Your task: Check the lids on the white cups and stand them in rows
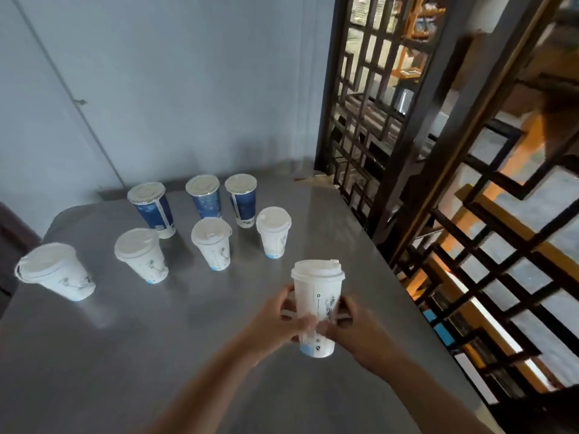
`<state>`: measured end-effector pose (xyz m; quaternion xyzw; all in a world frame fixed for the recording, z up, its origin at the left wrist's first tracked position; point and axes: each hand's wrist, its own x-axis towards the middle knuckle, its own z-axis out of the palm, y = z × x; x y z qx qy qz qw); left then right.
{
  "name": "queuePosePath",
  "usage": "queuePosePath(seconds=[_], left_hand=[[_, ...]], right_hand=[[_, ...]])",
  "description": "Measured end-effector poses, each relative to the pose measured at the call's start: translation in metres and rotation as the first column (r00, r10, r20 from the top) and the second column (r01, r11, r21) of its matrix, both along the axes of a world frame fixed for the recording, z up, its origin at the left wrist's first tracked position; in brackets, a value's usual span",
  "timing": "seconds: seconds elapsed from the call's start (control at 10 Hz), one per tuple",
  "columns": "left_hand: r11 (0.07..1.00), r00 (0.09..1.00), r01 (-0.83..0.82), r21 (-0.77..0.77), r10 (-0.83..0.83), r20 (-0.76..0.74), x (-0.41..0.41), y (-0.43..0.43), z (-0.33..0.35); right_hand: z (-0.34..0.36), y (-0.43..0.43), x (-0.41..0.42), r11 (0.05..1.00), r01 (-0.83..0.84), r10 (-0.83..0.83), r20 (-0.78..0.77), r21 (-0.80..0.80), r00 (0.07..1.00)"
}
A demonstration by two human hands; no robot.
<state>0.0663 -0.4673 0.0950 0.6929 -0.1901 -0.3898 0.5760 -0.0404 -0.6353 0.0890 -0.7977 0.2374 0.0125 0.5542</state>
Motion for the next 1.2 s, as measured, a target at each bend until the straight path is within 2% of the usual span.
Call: queuePosePath(seconds=[0.1,0.2,0.4,0.6,0.7,1.1,1.2], left_hand=[[1.0,0.997,-0.028,-0.008,0.029,0.074,0.043,-0.044,-0.034],[0.993,0.982,-0.115,-0.036,0.119,0.144,0.086,-0.089,-0.067],[0.971,0.935,-0.193,-0.137,0.225,0.274,0.154,-0.155,-0.126],[0.947,0.887,-0.208,-0.245,0.288,0.361,0.178,-0.187,-0.155],[0.949,0.875,-0.195,-0.249,0.283,0.393,0.185,-0.197,-0.165],[0.954,0.833,-0.218,-0.205,0.291,0.47,0.19,-0.2,-0.179],[0.966,0.855,-0.226,-0.122,0.257,0.45,0.177,-0.191,-0.179]], right_hand=[[-0.03,-0.04,0.047,1.0,0.027,-0.027,-0.008,0.007,1.0],[-0.062,-0.079,0.093,0.998,0.057,-0.06,0.101,0.03,0.993],[-0.109,-0.141,0.166,0.995,0.073,-0.053,0.263,-0.071,0.963],[-0.133,-0.168,0.194,0.985,0.087,-0.034,0.332,-0.148,0.943],[-0.139,-0.174,0.202,0.984,0.079,-0.015,0.367,-0.159,0.93],[-0.158,-0.177,0.207,0.984,0.078,-0.02,0.341,-0.157,0.94],[-0.159,-0.169,0.19,0.975,0.184,-0.143,0.276,-0.126,0.95]])
